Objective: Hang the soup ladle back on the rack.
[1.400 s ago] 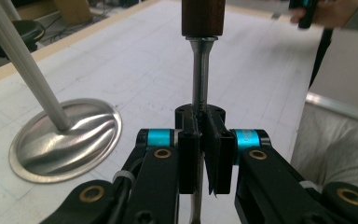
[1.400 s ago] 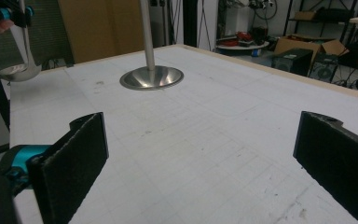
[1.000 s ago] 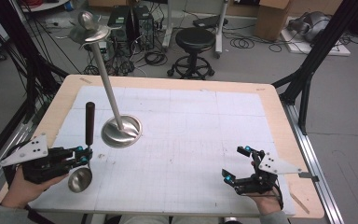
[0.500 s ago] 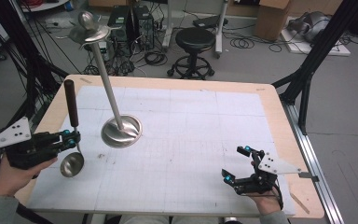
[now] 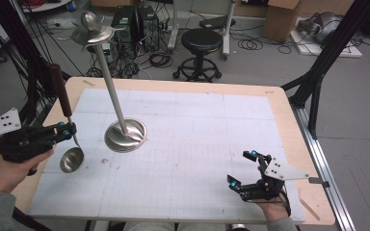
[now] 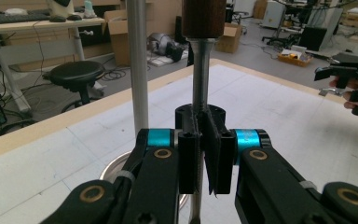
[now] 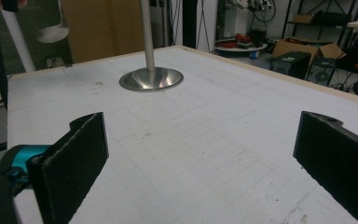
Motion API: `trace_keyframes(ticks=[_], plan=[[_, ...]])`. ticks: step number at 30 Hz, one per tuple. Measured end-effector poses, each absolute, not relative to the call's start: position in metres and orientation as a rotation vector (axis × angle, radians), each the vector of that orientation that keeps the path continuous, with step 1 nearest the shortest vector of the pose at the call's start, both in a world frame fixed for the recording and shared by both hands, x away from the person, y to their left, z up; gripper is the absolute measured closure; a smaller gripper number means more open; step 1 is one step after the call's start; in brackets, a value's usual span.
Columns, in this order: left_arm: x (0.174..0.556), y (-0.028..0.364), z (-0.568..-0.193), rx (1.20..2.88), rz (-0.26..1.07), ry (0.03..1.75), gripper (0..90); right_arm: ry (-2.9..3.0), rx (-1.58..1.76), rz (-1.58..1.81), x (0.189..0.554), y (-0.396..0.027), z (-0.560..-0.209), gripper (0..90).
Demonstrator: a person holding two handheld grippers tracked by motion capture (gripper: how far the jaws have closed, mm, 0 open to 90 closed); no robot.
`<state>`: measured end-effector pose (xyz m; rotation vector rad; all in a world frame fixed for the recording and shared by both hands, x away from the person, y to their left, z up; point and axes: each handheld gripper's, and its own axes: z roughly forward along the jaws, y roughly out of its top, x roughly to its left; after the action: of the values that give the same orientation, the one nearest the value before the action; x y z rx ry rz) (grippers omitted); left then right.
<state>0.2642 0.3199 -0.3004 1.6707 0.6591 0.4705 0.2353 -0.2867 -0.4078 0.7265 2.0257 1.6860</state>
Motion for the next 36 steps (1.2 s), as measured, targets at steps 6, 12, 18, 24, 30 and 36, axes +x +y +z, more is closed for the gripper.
trace_keyframes(ticks=[6,12,18,24,30,36], plan=[[0.274,0.324,-0.296,1.664,0.431,0.643,84.3,2.028,0.726,1.687,0.236,-0.287,-0.408,1.8],[0.284,0.324,-0.289,1.688,0.451,0.639,84.3,2.024,0.728,1.694,0.236,-0.286,-0.407,1.8],[0.288,0.327,-0.283,1.667,0.467,0.646,84.3,2.031,0.73,1.697,0.237,-0.286,-0.407,1.8],[0.294,0.328,-0.279,1.659,0.46,0.649,84.3,2.03,0.729,1.702,0.237,-0.284,-0.407,1.8],[0.302,0.331,-0.276,1.629,0.447,0.657,84.3,2.038,0.723,1.695,0.235,-0.284,-0.408,1.8],[0.306,0.329,-0.275,1.613,0.429,0.65,84.3,2.037,0.721,1.698,0.232,-0.285,-0.407,1.8]])
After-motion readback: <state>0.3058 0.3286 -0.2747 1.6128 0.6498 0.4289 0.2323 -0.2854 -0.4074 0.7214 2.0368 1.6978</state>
